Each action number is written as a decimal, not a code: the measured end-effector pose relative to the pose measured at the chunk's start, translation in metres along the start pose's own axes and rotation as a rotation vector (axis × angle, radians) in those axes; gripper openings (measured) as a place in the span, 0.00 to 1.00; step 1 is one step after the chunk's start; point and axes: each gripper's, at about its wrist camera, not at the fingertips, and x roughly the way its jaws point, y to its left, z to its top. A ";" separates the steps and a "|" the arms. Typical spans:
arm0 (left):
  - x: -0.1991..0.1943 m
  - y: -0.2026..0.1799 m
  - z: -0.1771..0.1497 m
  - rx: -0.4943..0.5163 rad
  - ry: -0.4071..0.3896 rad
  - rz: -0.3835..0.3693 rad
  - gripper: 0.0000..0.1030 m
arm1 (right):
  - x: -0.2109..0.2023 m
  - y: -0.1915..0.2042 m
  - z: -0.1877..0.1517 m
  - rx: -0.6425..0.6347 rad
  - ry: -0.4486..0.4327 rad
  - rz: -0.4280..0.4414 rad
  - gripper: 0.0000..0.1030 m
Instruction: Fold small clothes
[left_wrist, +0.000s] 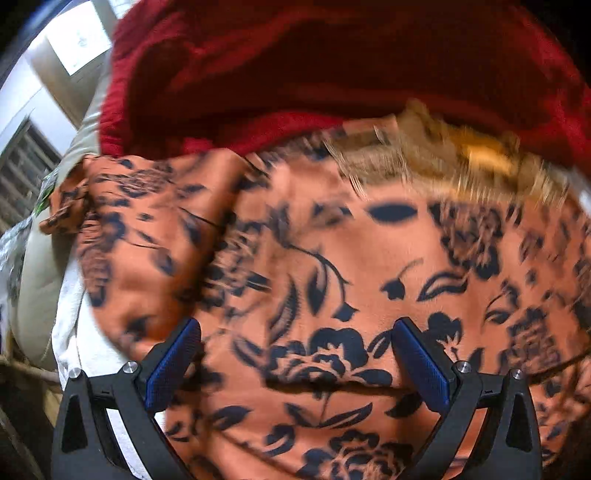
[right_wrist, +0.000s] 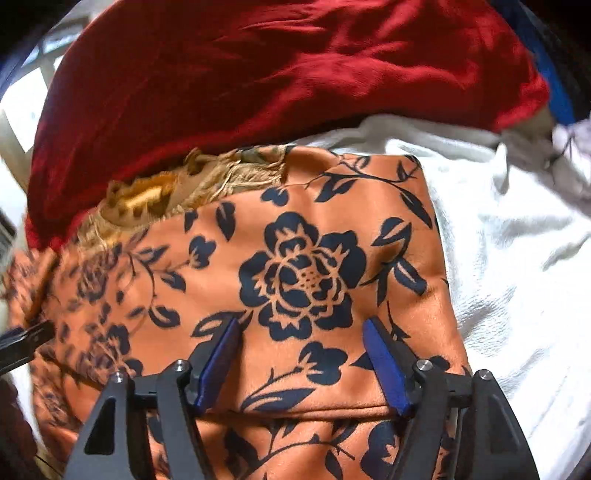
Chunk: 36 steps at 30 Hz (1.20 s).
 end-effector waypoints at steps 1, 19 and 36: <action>0.001 -0.001 0.000 -0.005 -0.011 0.007 1.00 | 0.001 -0.001 0.001 0.004 -0.001 0.010 0.73; -0.111 -0.027 -0.007 -0.004 -0.402 0.019 1.00 | -0.130 0.032 0.023 -0.198 -0.350 -0.260 0.76; -0.113 -0.052 -0.011 0.058 -0.410 0.012 1.00 | -0.109 0.030 0.007 -0.233 -0.256 -0.169 0.76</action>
